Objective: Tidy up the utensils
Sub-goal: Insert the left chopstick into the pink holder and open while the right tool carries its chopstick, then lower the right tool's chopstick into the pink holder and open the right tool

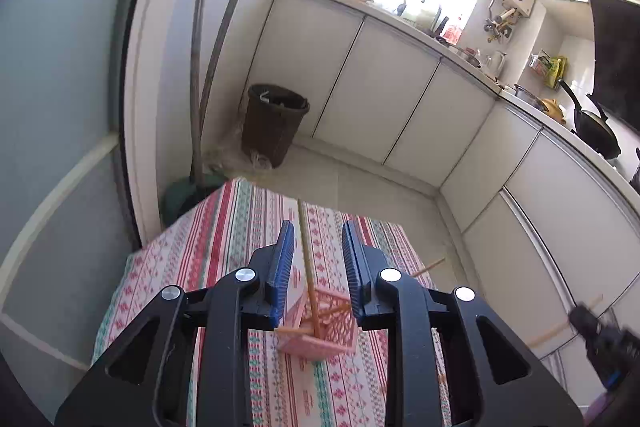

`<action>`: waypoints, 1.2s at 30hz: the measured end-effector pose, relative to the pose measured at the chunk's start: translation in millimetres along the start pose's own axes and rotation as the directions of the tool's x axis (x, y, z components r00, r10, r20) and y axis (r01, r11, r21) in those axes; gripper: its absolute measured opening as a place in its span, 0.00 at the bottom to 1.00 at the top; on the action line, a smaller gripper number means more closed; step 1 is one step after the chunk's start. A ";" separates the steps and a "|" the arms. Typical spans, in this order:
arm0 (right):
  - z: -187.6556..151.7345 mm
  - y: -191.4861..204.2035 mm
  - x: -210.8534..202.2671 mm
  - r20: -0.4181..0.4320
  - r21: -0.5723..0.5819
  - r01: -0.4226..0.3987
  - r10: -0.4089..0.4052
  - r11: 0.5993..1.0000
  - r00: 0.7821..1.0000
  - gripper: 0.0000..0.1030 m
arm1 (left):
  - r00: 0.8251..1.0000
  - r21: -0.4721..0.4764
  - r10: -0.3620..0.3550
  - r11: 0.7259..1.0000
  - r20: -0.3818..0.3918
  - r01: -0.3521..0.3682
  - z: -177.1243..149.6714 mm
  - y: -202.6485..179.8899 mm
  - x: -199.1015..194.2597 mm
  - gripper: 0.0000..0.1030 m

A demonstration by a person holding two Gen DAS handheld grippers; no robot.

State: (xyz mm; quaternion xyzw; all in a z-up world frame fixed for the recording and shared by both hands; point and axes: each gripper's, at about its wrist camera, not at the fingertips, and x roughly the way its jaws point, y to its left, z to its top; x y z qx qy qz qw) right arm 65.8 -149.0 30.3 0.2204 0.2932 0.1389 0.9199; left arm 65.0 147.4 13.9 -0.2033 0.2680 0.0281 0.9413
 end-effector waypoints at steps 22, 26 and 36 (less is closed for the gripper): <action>-2.9 53.7 106.9 -0.062 -0.117 0.072 -0.080 0.990 0.995 0.08 | 0.999 0.084 -0.017 0.996 -0.027 0.019 -4.2 -17.9 0.6 0.25; -12.0 53.5 97.1 -0.058 -0.168 0.096 -0.108 0.981 0.993 0.08 | 0.999 0.123 -0.019 0.992 -0.036 0.023 -12.3 -29.0 1.1 0.30; -40.5 34.5 70.9 -0.047 -0.234 0.164 -0.179 0.958 0.983 0.12 | 0.998 0.230 0.011 0.973 -0.066 0.004 -38.3 -49.3 7.8 0.45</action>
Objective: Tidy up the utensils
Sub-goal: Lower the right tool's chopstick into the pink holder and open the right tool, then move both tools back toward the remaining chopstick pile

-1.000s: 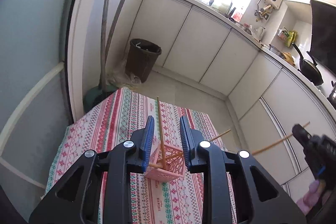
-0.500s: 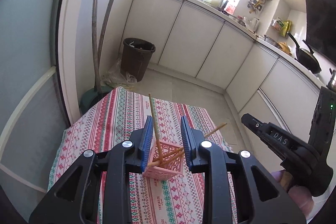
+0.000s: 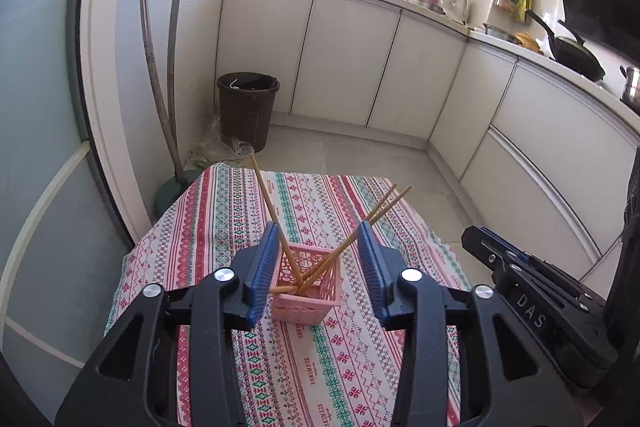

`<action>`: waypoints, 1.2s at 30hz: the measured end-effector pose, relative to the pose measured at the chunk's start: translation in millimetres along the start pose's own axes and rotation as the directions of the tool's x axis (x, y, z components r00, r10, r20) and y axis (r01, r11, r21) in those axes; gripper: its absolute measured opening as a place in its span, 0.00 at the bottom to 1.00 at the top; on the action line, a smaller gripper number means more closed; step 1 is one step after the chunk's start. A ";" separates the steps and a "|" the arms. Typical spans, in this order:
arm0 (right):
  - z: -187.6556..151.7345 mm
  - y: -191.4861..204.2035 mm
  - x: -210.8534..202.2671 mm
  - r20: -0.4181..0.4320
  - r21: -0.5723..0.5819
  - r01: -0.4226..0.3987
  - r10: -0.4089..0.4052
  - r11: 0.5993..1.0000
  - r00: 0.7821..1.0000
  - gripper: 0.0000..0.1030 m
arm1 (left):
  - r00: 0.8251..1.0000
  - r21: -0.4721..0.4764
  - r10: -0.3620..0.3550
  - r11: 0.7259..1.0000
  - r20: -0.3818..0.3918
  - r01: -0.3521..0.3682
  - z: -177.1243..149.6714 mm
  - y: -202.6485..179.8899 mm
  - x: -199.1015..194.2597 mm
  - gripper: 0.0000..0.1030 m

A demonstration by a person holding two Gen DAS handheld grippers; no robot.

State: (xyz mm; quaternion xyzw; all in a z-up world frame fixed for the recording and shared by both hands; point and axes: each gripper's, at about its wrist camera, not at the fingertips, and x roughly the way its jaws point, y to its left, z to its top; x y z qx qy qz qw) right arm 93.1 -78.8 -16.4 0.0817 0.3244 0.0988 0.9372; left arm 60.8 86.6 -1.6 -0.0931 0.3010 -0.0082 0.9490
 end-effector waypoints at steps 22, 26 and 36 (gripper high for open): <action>-34.6 -45.5 -21.1 -0.018 0.071 0.133 -0.132 0.989 0.991 0.56 | 0.998 0.121 0.066 0.991 -0.007 -0.065 -30.8 -28.3 4.1 0.80; -38.6 -51.0 -20.9 -0.029 0.084 0.150 -0.148 0.985 0.989 0.65 | 0.997 0.138 0.070 0.988 -0.016 -0.067 -35.3 -32.1 5.1 0.89; -54.6 -76.9 -26.4 -0.066 0.157 0.204 -0.195 0.966 0.978 0.89 | 0.996 0.147 0.065 0.988 -0.064 -0.055 -45.1 -37.4 11.3 0.93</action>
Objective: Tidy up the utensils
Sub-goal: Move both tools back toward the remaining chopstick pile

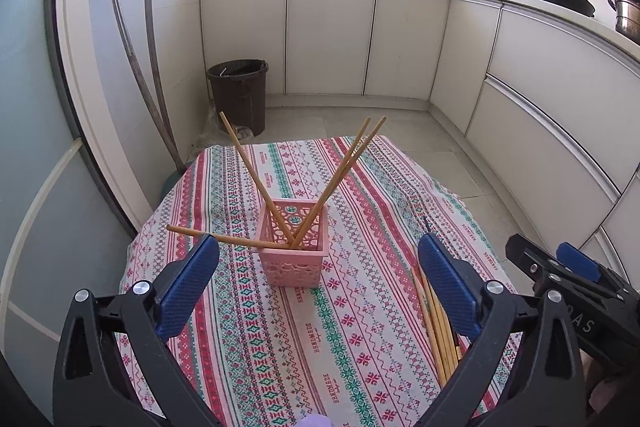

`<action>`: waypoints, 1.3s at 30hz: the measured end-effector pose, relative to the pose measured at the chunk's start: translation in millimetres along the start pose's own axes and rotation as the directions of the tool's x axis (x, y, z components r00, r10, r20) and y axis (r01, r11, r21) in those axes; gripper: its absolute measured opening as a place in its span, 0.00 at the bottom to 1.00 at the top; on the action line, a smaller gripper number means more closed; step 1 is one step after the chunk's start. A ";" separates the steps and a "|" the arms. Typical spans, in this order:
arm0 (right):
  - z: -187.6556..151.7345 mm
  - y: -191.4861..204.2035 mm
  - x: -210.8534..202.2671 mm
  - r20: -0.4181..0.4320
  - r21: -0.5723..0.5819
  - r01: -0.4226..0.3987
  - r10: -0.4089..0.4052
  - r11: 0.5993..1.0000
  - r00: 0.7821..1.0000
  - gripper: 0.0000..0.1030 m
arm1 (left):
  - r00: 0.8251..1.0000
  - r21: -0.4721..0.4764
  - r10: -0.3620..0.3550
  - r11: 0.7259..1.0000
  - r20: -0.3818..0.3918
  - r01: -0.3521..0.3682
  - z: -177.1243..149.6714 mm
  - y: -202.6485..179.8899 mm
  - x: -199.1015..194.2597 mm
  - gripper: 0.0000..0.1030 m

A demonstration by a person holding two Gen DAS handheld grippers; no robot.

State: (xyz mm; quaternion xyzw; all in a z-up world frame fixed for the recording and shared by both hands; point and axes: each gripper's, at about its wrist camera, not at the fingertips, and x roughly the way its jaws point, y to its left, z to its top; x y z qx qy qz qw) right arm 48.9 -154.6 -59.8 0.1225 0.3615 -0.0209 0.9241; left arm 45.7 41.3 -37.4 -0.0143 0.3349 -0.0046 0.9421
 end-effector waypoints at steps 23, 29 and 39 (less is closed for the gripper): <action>25.8 -108.2 36.9 -0.114 0.321 0.002 0.036 0.947 0.993 0.93 | 0.856 -0.002 -0.096 0.994 -0.509 0.111 -36.6 -88.8 148.0 0.93; 19.4 -132.7 59.8 -0.231 0.433 -0.074 0.190 0.899 0.954 0.93 | 0.830 -0.043 -0.050 0.999 -0.556 0.032 -39.9 -93.1 189.1 0.92; 9.0 -165.2 69.7 -0.261 0.581 -0.091 0.292 0.809 0.920 0.93 | 0.817 -0.003 0.016 1.000 -0.577 -0.022 -47.3 -117.0 216.4 0.40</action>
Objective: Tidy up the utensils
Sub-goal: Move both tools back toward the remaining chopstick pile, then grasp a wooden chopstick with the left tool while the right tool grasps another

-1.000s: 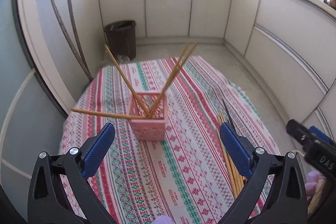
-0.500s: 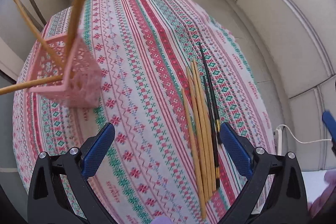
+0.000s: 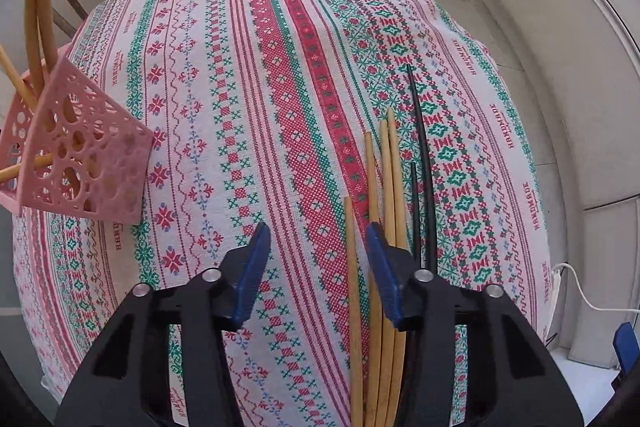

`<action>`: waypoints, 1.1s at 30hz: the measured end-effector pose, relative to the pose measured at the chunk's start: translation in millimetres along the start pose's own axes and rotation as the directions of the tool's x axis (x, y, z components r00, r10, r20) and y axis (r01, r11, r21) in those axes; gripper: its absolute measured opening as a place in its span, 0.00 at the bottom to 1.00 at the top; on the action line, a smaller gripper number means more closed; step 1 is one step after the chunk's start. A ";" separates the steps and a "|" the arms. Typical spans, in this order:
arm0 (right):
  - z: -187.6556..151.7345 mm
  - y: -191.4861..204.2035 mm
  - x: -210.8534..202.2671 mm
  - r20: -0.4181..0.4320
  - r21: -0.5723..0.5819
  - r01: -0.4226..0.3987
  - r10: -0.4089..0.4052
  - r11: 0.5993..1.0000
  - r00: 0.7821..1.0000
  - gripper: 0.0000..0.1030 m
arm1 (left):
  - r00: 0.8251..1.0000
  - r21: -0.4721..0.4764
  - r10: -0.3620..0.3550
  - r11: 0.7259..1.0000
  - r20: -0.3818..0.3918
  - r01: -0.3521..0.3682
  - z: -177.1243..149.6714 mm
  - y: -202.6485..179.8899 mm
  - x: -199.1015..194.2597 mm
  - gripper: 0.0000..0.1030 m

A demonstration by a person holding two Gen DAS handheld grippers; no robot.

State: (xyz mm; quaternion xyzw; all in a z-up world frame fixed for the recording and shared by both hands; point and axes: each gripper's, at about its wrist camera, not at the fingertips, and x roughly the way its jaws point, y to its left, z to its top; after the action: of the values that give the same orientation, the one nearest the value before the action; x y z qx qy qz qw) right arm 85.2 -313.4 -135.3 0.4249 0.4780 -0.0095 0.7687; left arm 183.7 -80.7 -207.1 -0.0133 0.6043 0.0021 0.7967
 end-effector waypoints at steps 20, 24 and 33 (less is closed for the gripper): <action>7.5 37.6 75.1 -0.174 -0.156 -0.026 -0.001 0.987 0.985 0.87 | 0.999 0.105 -0.025 0.994 0.030 0.021 -22.0 -11.3 8.5 0.04; 7.4 57.4 119.5 -0.231 -0.233 -0.022 -0.033 0.972 0.972 0.47 | 0.996 0.126 -0.062 0.991 0.062 0.054 -41.4 14.8 -26.1 0.04; -8.1 90.2 174.2 -0.280 -0.383 -0.012 -0.103 0.924 0.954 0.33 | 0.978 0.161 -0.100 0.984 0.181 0.071 -61.2 70.5 -90.2 0.04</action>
State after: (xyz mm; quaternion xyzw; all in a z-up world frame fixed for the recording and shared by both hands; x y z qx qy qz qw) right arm 211.8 -182.2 -208.1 0.2530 0.5897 0.1288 0.7561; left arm 99.2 -10.5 -138.1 0.0224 0.5235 -0.0774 0.8482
